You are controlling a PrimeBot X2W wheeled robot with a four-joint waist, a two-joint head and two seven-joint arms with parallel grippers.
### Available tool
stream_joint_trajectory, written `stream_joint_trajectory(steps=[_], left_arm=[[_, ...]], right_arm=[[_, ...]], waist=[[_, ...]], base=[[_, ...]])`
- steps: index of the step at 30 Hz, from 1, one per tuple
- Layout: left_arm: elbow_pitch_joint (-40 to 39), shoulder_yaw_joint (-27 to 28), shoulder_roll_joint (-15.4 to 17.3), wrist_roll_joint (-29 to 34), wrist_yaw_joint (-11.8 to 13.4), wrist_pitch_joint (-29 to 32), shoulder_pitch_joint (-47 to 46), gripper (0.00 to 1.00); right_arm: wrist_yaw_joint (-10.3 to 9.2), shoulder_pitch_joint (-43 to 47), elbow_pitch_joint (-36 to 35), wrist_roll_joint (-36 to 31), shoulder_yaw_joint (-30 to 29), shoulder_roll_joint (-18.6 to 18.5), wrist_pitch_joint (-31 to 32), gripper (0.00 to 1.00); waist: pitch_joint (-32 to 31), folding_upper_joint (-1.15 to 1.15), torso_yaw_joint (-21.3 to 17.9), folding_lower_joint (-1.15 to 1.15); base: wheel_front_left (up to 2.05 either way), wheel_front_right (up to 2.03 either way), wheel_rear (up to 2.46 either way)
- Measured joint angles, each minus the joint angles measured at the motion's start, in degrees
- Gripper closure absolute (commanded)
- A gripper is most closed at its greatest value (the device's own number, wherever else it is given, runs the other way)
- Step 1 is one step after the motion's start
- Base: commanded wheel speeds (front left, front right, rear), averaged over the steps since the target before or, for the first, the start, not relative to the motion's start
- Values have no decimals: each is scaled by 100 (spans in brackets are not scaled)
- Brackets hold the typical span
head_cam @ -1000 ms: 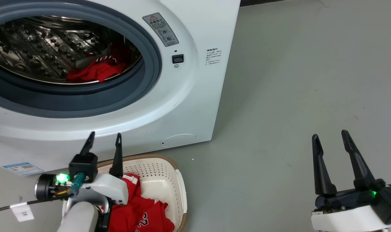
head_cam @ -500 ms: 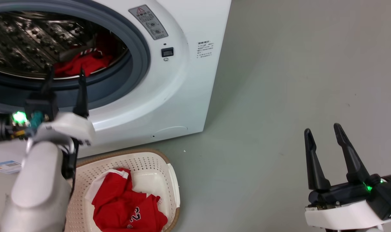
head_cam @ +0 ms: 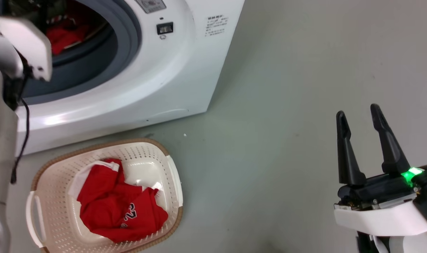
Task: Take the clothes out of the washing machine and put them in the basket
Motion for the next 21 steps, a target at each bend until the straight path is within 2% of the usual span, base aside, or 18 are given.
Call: stream_joint_trajectory(steps=[3, 9, 14, 21], left_arm=[[151, -250, 143, -135, -57, 633, -500, 0], [170, -1053, 511, -966, -73, 2035, -1311, 0], [90, -1445, 970, -1514, -71, 3065, -1920, 0], [47, -1779, 1216, -2089, -71, 4217, -2566, 0]], right_arm=[[0, -99, -67, 90, -9, 0, 0, 0], [0, -297, -203, 256, -2, 1, 1, 0], [0, -451, -344, 438, -20, -2, 0, 0], [0, -655, -534, 599, -41, 0, 0, 0]], waist=[[232, 0, -65, 0], [692, 0, -211, 0], [1069, 0, -350, 1], [1583, 0, -517, 0]], base=[[0, 0, 0], [0, 0, 0], [0, 0, 0], [0, 0, 0]])
